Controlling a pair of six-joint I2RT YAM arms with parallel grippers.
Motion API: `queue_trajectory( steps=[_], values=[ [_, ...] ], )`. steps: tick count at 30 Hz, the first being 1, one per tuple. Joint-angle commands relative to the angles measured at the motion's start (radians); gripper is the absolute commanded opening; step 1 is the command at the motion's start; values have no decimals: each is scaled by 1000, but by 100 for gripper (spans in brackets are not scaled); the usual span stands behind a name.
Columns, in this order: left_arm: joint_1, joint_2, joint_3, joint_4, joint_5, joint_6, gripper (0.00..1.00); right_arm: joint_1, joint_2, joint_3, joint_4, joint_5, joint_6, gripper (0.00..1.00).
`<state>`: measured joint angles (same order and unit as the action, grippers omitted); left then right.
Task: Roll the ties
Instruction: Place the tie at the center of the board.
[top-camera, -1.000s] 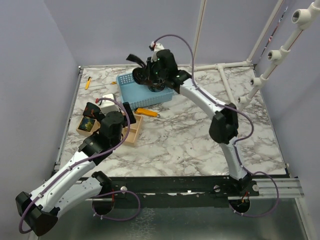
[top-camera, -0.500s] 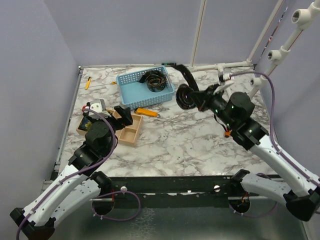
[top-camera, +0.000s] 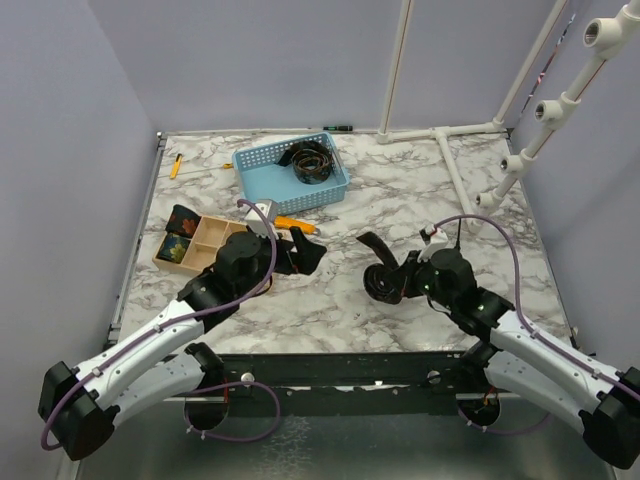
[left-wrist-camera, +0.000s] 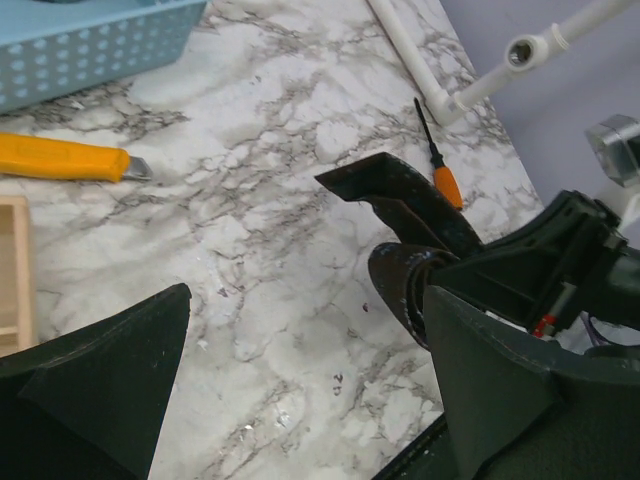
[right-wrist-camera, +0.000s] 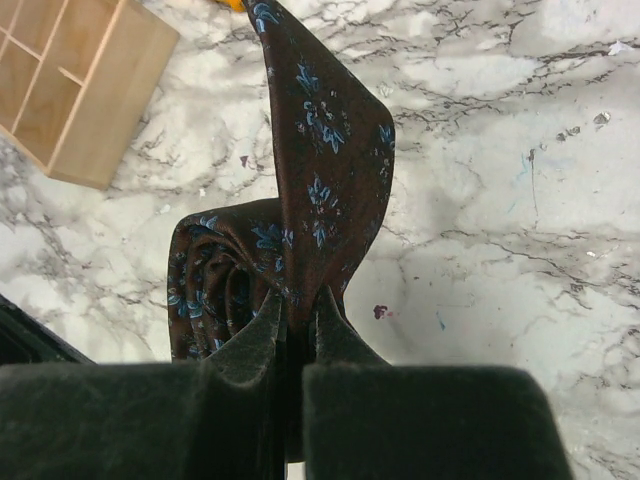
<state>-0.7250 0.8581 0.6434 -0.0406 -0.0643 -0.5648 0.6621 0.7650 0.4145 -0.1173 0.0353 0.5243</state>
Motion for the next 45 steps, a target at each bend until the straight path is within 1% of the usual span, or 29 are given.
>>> queue_trajectory(
  steps=[1,4,7,11,13,14,15,16,17,18,20,21,22,25,27,30,33,39,41,43,44,45],
  values=[
    [-68,-20,-59,67,16,-84,99,19,51,-14,108,14,-7,0],
    [-145,5,-81,61,-39,-109,99,70,103,8,140,127,-58,0],
    [-221,37,-78,42,-112,-116,99,129,173,32,158,199,-89,0],
    [-241,31,-91,42,-166,-132,99,206,241,46,181,260,-113,0],
    [-241,17,-101,42,-180,-133,99,235,269,53,162,295,-112,0],
    [-241,12,-107,22,-185,-133,99,237,279,58,144,303,-103,5],
    [-241,8,-112,14,-189,-133,99,238,282,63,126,306,-97,17],
    [-241,6,-117,9,-193,-133,99,238,279,70,104,306,-86,34],
    [-241,6,-123,2,-194,-133,99,237,272,80,69,306,-78,48],
    [-241,7,-128,-2,-195,-133,99,238,259,92,40,306,-71,59],
    [-241,12,-136,-10,-196,-134,99,237,229,122,-25,300,-64,76],
    [-241,15,-140,-12,-195,-136,99,238,215,140,-53,290,-65,87],
    [-241,17,-144,-14,-194,-136,99,238,205,157,-88,288,-51,89],
    [-242,36,-145,-16,-183,-134,99,238,210,199,-130,275,-54,90],
    [-243,50,-142,-17,-169,-134,99,238,264,239,-162,287,-63,90],
    [-244,55,-141,-16,-149,-139,99,238,386,303,-197,308,-82,90],
    [-250,42,-148,-15,-130,-145,99,219,493,345,-196,322,-90,89],
    [-262,54,-169,16,-58,-163,99,132,633,381,-153,253,-101,83],
    [-273,77,-176,36,-34,-172,99,104,651,379,-138,222,-99,79],
    [-285,107,-177,72,-22,-177,98,76,638,356,-109,177,-79,69],
    [-291,124,-175,84,-22,-179,98,63,627,341,-93,159,-68,63],
    [-294,141,-173,100,-20,-179,97,52,616,326,-82,146,-56,53]
  ],
)
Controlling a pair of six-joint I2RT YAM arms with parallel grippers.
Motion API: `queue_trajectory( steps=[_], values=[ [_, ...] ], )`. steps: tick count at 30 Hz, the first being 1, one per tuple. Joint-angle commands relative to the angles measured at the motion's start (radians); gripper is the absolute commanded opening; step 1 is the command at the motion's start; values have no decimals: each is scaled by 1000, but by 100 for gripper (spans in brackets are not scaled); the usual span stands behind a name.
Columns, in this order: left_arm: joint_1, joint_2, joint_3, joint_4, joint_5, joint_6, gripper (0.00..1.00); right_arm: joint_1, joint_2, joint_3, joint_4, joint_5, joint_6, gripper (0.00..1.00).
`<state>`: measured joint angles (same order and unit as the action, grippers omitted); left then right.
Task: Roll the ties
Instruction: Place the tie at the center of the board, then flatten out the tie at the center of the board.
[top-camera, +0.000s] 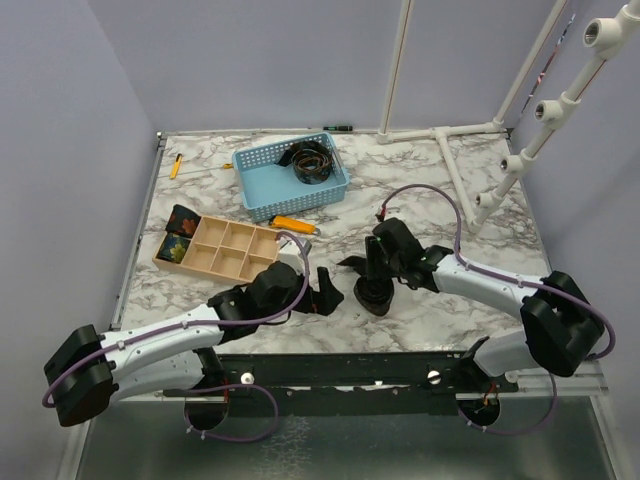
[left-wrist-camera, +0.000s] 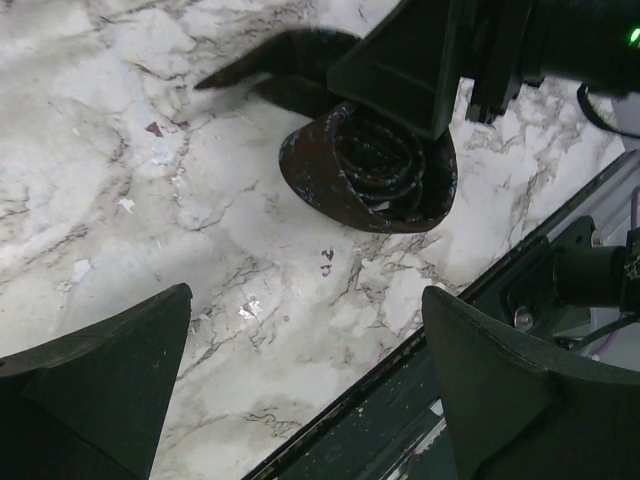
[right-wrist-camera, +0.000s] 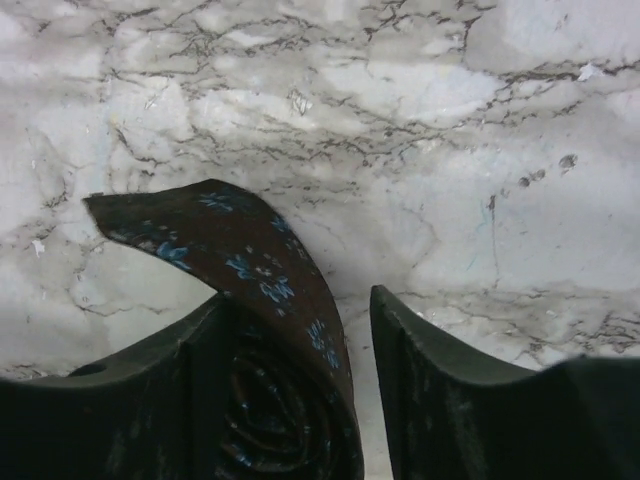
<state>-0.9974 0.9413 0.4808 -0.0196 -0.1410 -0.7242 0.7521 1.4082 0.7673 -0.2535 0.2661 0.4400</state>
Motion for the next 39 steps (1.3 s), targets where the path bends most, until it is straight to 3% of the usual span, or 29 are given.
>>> queue_trajectory(
  steps=[1,3,7,12,19,26,31,35,37,39],
  values=[
    [-25,79,-5,92,58,-18,96,-45,-39,-40,62,-94,41,44],
    [-27,123,15,108,57,-9,95,-51,-67,-68,76,-108,53,35],
    [-28,222,78,110,30,22,94,-51,-151,-140,103,-137,79,35],
    [-29,379,187,123,45,67,94,-52,-205,-204,101,-108,111,26],
    [-34,614,362,48,100,119,78,-52,-315,-271,80,-82,161,23],
    [-61,687,348,21,98,141,65,-53,-370,-281,40,-57,201,24],
    [-88,703,302,30,36,137,35,-52,-400,-284,19,-45,223,29],
    [-113,673,240,117,4,100,14,-52,-397,-288,26,-36,264,51],
    [-124,637,206,160,-22,85,5,-52,-380,-277,28,-31,271,52],
    [-127,589,174,199,-52,74,0,-54,-354,-253,26,-33,268,42]
  ],
)
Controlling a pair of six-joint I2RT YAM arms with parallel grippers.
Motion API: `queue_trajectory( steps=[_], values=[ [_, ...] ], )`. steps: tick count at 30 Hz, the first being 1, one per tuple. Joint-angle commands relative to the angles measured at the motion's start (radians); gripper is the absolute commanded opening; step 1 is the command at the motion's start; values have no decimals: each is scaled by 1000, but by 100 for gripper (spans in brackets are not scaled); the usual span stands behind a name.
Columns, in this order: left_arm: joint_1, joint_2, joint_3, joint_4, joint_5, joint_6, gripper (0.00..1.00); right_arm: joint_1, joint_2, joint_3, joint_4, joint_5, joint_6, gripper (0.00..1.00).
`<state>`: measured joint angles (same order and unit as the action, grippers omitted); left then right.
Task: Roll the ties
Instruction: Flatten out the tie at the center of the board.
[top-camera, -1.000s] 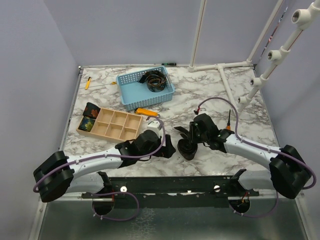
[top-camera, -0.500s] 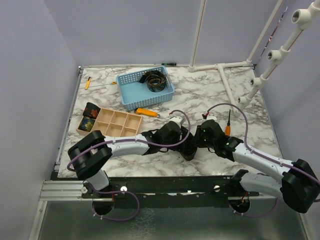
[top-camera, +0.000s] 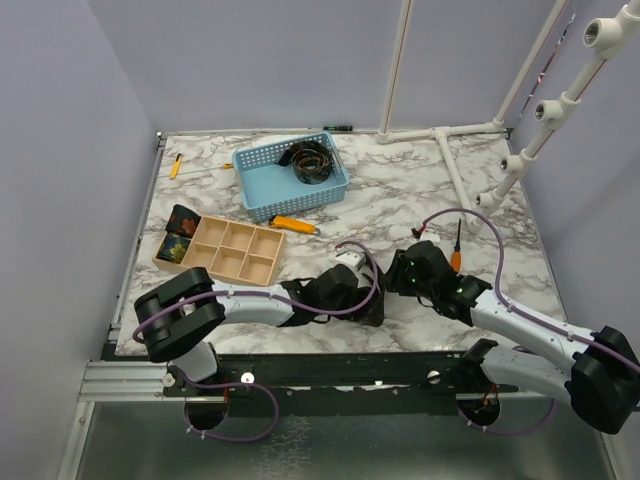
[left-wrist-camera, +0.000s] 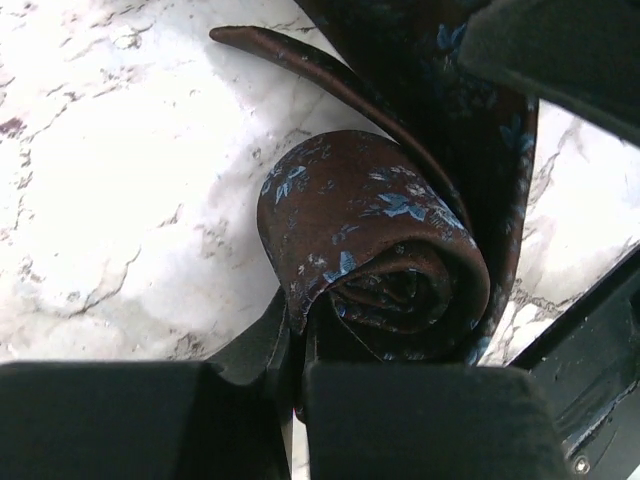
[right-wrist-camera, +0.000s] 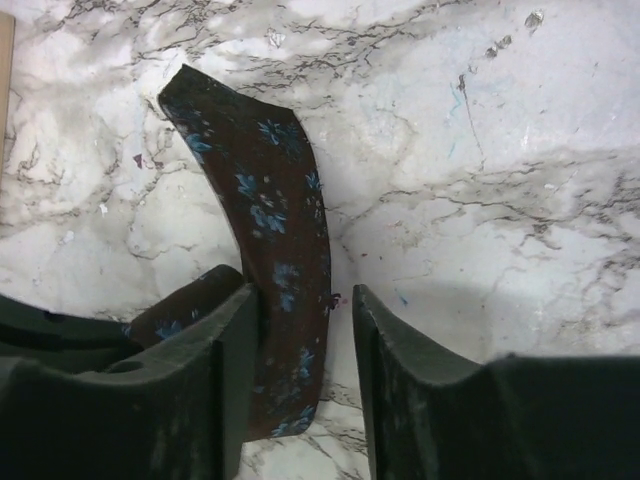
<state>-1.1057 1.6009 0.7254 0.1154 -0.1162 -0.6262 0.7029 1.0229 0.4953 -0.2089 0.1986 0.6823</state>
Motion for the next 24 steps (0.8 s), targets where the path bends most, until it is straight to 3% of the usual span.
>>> queue_trajectory(
  steps=[1,5,6,12,18,21,22,23,24],
  values=[
    [-19,-99,-87,82,-92,-28,0,-6,47,34,-19,31,23,35],
    [-19,-222,-164,172,-154,-30,0,-35,82,76,-20,25,21,4],
    [-20,-255,-193,200,-180,-30,0,-48,67,81,-13,28,21,1],
    [-20,-407,-365,523,-281,17,0,-104,-54,82,64,-15,-25,0],
    [-22,-378,-589,1125,-243,72,2,-104,-231,-77,198,-97,-28,0],
    [-22,-327,-641,1302,-202,65,16,-104,-331,-187,277,-166,-44,0],
    [-22,-321,-647,1323,-183,61,29,-104,-370,-216,286,-187,-51,0],
    [-22,-320,-652,1331,-164,51,56,-105,-412,-240,286,-193,-54,0],
    [-22,-321,-658,1331,-156,34,67,-105,-458,-265,279,-194,-55,0]
  ],
)
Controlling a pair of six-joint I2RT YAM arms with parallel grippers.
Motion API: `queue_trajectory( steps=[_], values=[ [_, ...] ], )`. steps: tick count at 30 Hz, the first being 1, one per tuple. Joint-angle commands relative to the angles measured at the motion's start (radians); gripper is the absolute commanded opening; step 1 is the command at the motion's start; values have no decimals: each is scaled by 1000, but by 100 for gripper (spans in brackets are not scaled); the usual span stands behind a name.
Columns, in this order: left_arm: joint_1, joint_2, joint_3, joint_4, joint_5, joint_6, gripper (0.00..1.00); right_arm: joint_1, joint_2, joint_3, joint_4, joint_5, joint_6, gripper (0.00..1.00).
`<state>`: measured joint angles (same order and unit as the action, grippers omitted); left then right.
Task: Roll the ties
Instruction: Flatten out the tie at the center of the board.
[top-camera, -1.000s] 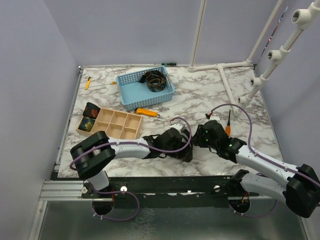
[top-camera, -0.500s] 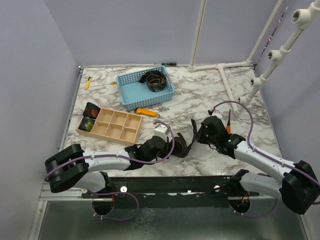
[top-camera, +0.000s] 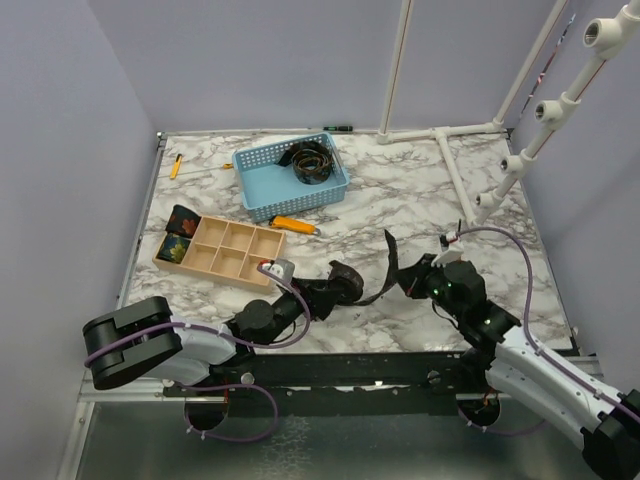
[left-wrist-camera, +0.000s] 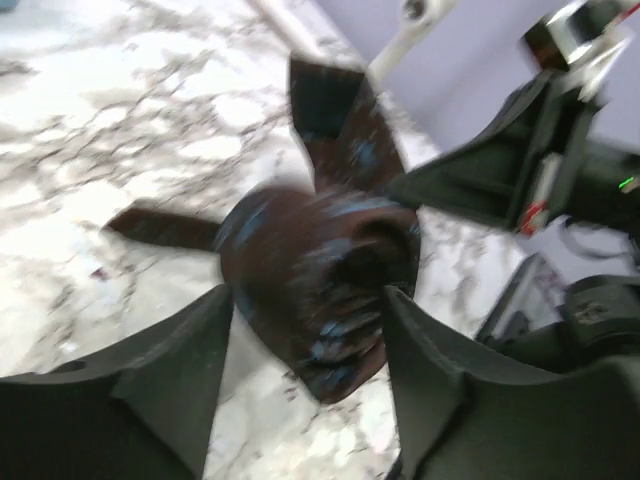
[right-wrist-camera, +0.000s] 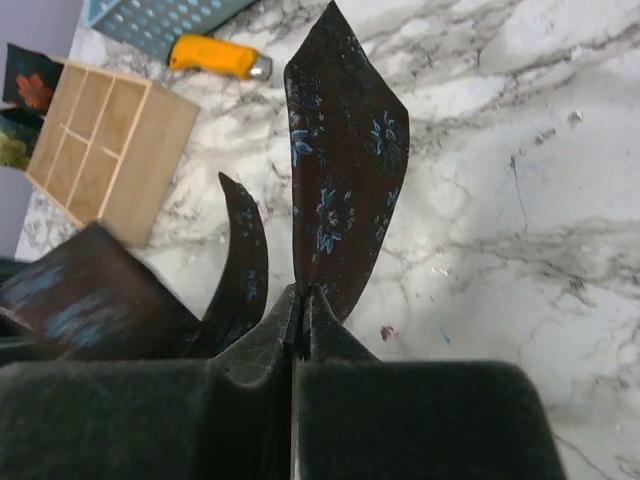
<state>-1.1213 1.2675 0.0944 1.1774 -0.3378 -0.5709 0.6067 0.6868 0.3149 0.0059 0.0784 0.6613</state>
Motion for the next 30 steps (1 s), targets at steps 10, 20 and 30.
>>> queue_trajectory(
  steps=[10,20,30],
  values=[
    [-5,-276,-72,-125,1,-81,99,-8,-382,-149,-179,-12,70,4],
    [-6,-219,339,-990,-25,-4,97,-8,-224,-4,-391,54,164,69],
    [8,246,647,-1140,102,140,87,-7,-64,22,-404,15,233,72]
  ],
)
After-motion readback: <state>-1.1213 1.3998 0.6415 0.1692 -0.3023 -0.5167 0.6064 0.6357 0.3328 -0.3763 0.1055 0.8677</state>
